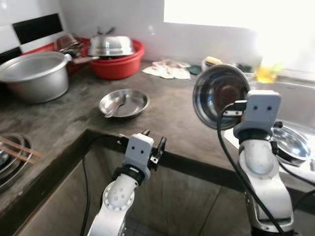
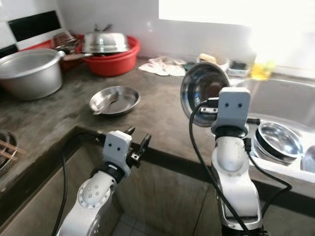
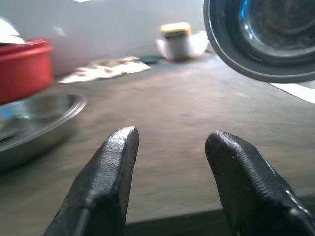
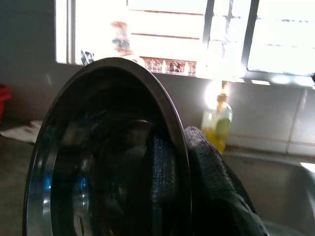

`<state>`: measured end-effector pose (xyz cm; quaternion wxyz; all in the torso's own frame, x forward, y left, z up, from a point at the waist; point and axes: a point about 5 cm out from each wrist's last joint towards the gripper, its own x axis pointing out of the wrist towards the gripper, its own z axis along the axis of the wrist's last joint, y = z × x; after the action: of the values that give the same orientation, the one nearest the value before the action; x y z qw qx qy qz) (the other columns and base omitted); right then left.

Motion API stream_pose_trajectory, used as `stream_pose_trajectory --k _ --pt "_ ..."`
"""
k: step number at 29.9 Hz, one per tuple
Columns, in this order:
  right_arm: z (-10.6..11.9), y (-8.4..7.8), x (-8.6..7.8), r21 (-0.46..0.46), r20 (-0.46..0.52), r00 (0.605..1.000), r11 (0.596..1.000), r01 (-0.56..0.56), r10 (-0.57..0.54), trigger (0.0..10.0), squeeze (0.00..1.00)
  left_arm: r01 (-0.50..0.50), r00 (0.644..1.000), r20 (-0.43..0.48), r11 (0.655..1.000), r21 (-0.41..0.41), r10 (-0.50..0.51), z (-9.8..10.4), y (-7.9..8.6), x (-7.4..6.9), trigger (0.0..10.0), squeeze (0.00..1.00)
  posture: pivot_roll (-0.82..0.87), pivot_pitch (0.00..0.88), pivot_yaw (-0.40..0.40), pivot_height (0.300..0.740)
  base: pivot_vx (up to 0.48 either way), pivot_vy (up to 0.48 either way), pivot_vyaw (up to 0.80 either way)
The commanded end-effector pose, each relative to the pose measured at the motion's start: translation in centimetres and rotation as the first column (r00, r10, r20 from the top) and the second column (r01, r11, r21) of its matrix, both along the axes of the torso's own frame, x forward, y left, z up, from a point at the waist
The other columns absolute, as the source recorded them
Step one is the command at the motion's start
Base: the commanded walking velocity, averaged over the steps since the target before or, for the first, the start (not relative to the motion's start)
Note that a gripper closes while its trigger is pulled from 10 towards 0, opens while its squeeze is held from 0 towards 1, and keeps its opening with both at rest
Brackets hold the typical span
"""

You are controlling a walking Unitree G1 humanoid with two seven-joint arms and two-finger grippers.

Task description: Kitchen organization

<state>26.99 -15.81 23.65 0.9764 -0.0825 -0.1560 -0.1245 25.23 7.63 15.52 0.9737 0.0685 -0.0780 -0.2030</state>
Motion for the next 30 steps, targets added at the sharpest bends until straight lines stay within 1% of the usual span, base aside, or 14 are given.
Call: stream_pose_trajectory --k 1,4,11,14,15,16,17,18,23,24,26,30 --pt "0.6 -0.2 -0.1 -0.002 0.028 1.000 1.000 0.005 -0.005 0.0 0.00 0.005 1.000 -0.005 1.000 -0.013 -0.005 0.2 -0.3 -0.1 10.0 0.00 0.02 0.016 0.013 0.740 0.000 0.000 -0.78" --pt "0.5 -0.3 0.0 -0.002 0.025 1.000 1.000 0.007 -0.007 0.0 0.00 -0.012 1.000 -0.014 0.999 -0.032 0.011 0.2 -0.2 0.2 10.0 0.00 0.02 0.016 0.013 0.740 0.000 0.000 -0.78" --pt "0.5 -0.3 0.4 -0.018 0.015 1.000 1.000 0.008 -0.007 0.0 0.00 -0.022 1.000 0.018 1.000 -0.015 0.022 0.5 0.1 0.2 10.0 0.00 0.02 0.015 0.012 0.740 0.000 0.000 -0.78" --pt "0.4 -0.3 0.4 -0.021 0.012 1.000 1.000 0.005 -0.004 0.0 0.00 -0.022 1.000 0.018 1.000 -0.012 0.022 0.5 0.1 0.1 10.0 0.00 0.03 0.015 0.007 0.740 0.283 -0.386 -0.78" --pt "0.4 -0.2 0.5 -0.028 0.008 1.000 1.000 0.000 0.000 0.0 0.00 -0.021 1.000 0.014 1.000 -0.014 0.021 0.5 0.1 0.1 10.0 0.00 0.03 0.017 0.009 0.740 0.277 -0.390 0.00" --pt "0.3 -0.1 0.5 -0.036 0.005 1.000 0.999 -0.003 0.003 2.2 0.00 -0.023 1.000 0.007 1.000 -0.021 0.023 0.4 0.1 0.1 10.0 0.00 0.03 0.017 0.010 0.740 0.345 -0.296 0.00" --pt "0.1 0.0 0.6 -0.039 -0.006 1.000 0.999 -0.009 0.009 5.5 0.00 -0.031 1.000 -0.002 0.999 -0.031 0.031 0.4 0.1 0.1 10.0 0.00 0.03 0.016 0.009 0.740 0.000 0.000 0.00" --pt "-0.2 0.1 0.7 -0.044 -0.026 0.999 0.999 -0.022 0.021 10.0 0.00 -0.051 0.999 -0.011 0.998 -0.040 0.051 0.4 0.3 0.2 10.0 0.00 0.03 0.018 0.006 0.740 0.000 0.000 0.00" --pt "-0.7 0.3 0.9 -0.041 -0.057 0.997 0.998 -0.053 0.051 10.0 0.00 -0.063 0.998 -0.010 0.997 -0.037 0.063 0.5 0.6 0.3 10.0 0.00 0.03 0.021 0.005 0.740 0.000 0.000 0.00" --pt "-1.1 0.6 1.2 -0.032 -0.094 0.991 0.995 -0.097 0.094 10.0 0.00 -0.063 0.998 0.020 0.998 -0.015 0.063 0.7 0.7 0.1 10.0 0.00 0.03 0.021 0.005 0.740 0.000 0.000 0.00" --pt "-1.3 0.7 1.3 -0.020 -0.103 0.988 0.992 -0.121 0.119 10.0 0.00 -0.072 0.997 0.023 0.997 0.001 0.072 0.6 0.8 0.1 10.0 0.00 0.04 0.022 0.005 0.740 0.311 -0.360 0.00" --pt "-1.2 0.5 1.6 0.000 -0.107 0.985 0.991 -0.137 0.136 10.0 0.00 -0.074 0.997 0.015 0.997 0.004 0.074 0.4 0.8 0.1 10.0 0.00 0.03 0.023 0.001 0.740 0.295 -0.374 0.00"
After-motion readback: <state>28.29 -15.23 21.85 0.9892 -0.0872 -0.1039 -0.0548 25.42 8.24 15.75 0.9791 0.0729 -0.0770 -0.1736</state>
